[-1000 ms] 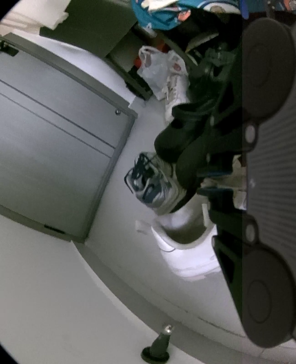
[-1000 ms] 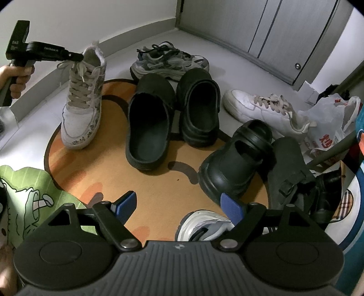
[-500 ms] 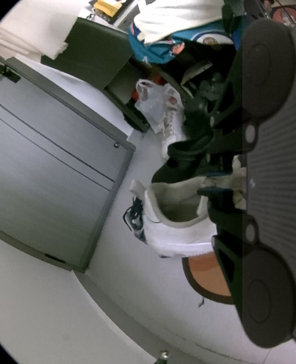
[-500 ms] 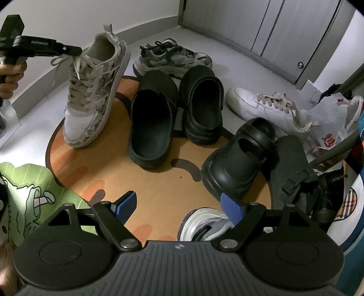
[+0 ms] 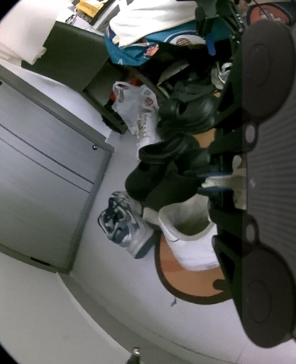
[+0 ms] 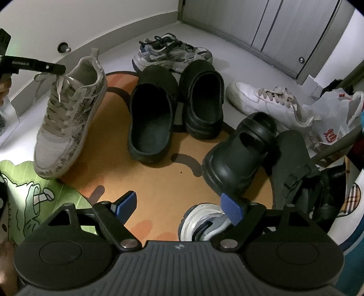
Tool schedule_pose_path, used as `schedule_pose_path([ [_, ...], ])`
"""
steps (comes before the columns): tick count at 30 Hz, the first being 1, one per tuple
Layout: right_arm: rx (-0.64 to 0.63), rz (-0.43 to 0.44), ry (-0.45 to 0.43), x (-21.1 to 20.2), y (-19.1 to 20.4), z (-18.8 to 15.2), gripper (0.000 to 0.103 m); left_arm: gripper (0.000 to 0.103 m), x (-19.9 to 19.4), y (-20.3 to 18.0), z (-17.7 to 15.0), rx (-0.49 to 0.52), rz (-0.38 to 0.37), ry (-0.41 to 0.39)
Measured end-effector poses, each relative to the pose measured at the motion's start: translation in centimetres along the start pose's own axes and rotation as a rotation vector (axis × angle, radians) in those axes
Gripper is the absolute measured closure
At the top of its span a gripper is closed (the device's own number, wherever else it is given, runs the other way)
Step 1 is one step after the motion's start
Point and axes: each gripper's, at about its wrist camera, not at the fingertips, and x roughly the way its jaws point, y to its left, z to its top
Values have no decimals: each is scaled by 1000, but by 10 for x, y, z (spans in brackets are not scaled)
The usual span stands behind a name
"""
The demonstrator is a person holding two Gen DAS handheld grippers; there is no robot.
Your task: Organize scattered shoes
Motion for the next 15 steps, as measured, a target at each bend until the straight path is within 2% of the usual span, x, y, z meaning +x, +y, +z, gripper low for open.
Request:
schedule_pose_path([
  [4,-2,3,-4,-1,1,0,18,94,1,-2,3,20,-20,-8],
  [7,2,4,-3,-1,1,0,18,94,14,-6,3,62,-30,16],
  [15,-13,15,-2,-2,5,0,18,94,27,-11,9,81,-82,27],
])
